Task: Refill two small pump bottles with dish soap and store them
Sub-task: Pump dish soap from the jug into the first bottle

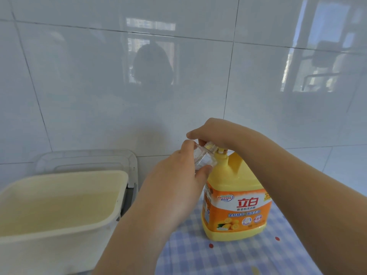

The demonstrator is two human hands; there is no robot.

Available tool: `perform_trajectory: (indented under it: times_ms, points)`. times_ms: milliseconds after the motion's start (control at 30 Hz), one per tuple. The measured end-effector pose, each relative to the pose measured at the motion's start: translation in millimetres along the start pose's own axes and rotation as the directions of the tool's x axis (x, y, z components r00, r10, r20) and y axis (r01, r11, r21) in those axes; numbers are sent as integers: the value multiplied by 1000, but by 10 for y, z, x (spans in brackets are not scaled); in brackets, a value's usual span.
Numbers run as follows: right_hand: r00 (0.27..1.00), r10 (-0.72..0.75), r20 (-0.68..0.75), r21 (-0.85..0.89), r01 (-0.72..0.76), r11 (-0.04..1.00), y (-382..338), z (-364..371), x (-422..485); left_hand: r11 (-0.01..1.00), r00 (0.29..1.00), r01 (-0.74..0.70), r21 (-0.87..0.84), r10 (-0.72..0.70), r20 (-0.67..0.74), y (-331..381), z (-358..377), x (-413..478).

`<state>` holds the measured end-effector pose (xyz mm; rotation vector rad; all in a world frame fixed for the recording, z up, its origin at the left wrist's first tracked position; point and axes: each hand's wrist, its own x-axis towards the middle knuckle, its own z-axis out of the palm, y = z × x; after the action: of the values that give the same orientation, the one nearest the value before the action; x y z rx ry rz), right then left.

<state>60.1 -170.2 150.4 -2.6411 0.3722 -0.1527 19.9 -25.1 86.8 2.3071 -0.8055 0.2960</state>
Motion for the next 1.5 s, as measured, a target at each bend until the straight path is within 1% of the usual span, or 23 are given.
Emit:
perform_trajectory:
  times_ms: [200,600,800,967,1100,1200,1500]
  points:
    - [999,-25,-28,-8,24,1000,7,9,6,1000,1000,10,3,-10,7,-16,22,26]
    - [999,-17,-42,-15,16,1000,-11,16,17,1000,1000,7,-4,-7,20,-3,-20,7]
    - [999,-8,-45,-33,6,999,-35,-10,14,999,1000,-9,40,9,-17,3,-51,-3]
    - [997,-48,-59,0,48,999,-53,-96,-13,999,998,-32,2,32,-61,15,-51,1]
    - [999,-28,-22,22,28,999,-49,-89,-25,1000,998,-28,11,29,-57,3,-33,9]
    - [1000,-3,14,12,3,1000,-84,-92,-54,999,999,-28,-29,27,-46,-29,-23,16]
    - [999,11,44,10,-12,1000,-103,-96,-127,997,998,-29,-67,26,-55,-78,9,50]
